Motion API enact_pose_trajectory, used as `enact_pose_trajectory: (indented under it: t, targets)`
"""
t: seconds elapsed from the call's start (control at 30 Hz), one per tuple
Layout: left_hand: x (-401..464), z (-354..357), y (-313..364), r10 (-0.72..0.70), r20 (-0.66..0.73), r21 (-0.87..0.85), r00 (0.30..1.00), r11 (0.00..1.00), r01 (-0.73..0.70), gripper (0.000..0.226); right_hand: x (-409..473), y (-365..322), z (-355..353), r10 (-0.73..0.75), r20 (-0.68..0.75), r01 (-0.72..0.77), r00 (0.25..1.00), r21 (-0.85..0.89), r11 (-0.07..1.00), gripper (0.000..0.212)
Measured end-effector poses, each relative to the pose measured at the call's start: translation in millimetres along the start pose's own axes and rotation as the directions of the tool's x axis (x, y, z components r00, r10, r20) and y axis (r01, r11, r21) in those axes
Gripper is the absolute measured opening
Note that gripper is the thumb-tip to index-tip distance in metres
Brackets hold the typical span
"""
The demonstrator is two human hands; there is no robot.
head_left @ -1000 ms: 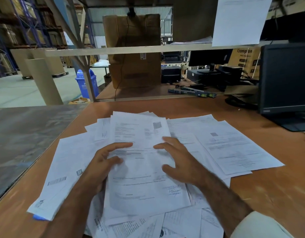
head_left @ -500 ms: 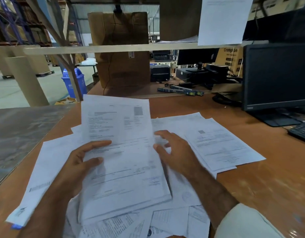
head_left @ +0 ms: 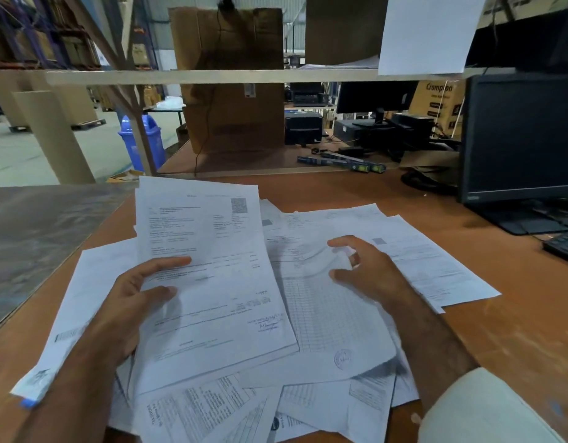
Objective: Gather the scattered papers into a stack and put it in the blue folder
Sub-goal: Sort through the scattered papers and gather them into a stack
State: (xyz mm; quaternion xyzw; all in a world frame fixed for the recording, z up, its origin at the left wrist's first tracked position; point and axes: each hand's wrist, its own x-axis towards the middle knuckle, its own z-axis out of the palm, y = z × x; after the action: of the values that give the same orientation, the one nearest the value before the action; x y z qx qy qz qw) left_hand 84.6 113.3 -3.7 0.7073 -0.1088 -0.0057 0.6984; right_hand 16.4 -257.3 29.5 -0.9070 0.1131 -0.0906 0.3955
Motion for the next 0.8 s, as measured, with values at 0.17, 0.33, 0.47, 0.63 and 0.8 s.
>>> enact_pose_trajectory:
  t: [0.17,0.33,0.47,0.63,0.8]
  targets:
    - [-3,3,3,0.005,-0.01,0.002,1.0,1.0,-0.005,0.051,4,4,1,-0.154,0.119,0.173,0.981,-0.166,0.971,0.064]
    - [-4,1,5,0.031,-0.008,-0.011,0.999,0.999,-0.032,0.051,-11,-6,-41,-0.282,-0.145,0.316,0.948,0.503,0.804,0.063]
    - [-1,-4,1,-0.011,-0.046,-0.018,0.999,1.0,0.01,0.051,-17,-5,-60,-0.215,-0.264,0.333,0.94,0.843,0.421,0.063]
    - [-4,12,10,0.025,-0.008,0.047,1.0,0.999,-0.025,0.056,-10,5,-50,-0.213,-0.157,0.237,0.964,0.87,0.433,0.062]
    - [-11,29,24,0.088,0.025,-0.017,0.996,0.996,-0.087,0.059,1,2,-2,-0.255,-0.054,0.26,0.965,0.242,0.935,0.062]
